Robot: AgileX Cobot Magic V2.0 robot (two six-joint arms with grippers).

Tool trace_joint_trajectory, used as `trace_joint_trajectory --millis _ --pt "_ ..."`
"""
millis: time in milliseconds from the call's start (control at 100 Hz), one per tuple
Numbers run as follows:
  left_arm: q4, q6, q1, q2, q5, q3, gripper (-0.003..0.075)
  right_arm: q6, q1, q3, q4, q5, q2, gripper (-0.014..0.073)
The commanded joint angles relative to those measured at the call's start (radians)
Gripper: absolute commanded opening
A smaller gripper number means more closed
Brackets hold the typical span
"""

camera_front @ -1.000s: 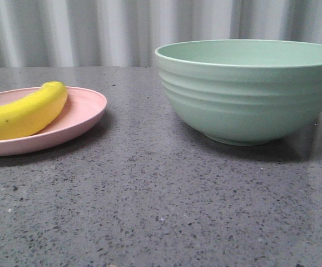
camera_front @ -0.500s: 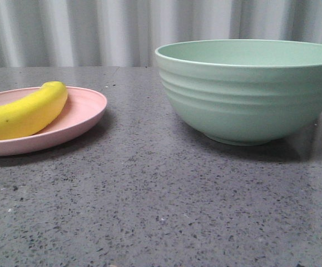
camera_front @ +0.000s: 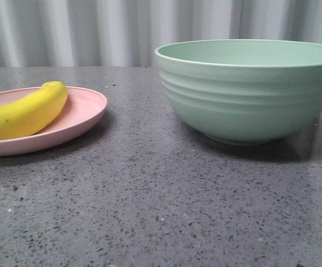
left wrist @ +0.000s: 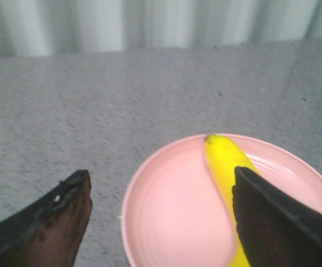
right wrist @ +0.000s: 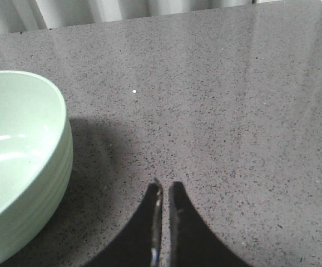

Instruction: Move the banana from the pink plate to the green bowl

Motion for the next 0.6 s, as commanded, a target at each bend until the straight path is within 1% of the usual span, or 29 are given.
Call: trace_joint_trajectory --millis 0,200,360,430,500,590 --pt "0.000 0.004 -0.058 0.052 0.045 -0.087 0.0493 -0.008 -0.006 -0.035 -0.001 -0.081 0.009 -0.0071" --pt "0.000 0.004 -0.129 0.195 0.271 -0.215 0.0493 -0.008 -0.006 -0.035 -0.001 -0.081 0.009 -0.0071" --pt "0.005 0.008 -0.137 0.299 0.419 -0.290 0.0493 -0.008 -0.006 -0.035 -0.001 -0.081 0.009 -0.0071" --pt "0.005 0.042 -0.137 0.341 0.486 -0.320 0.0493 -0.008 -0.006 -0.035 0.001 -0.081 0.009 -0.0071" --pt "0.005 0.054 -0.137 0.378 0.514 -0.339 0.0493 -0.008 -0.006 -0.035 0.007 -0.081 0.009 -0.0071" --pt "0.008 0.058 -0.137 0.415 0.518 -0.351 0.0493 -0.008 -0.006 -0.035 0.007 -0.081 0.009 -0.0071"
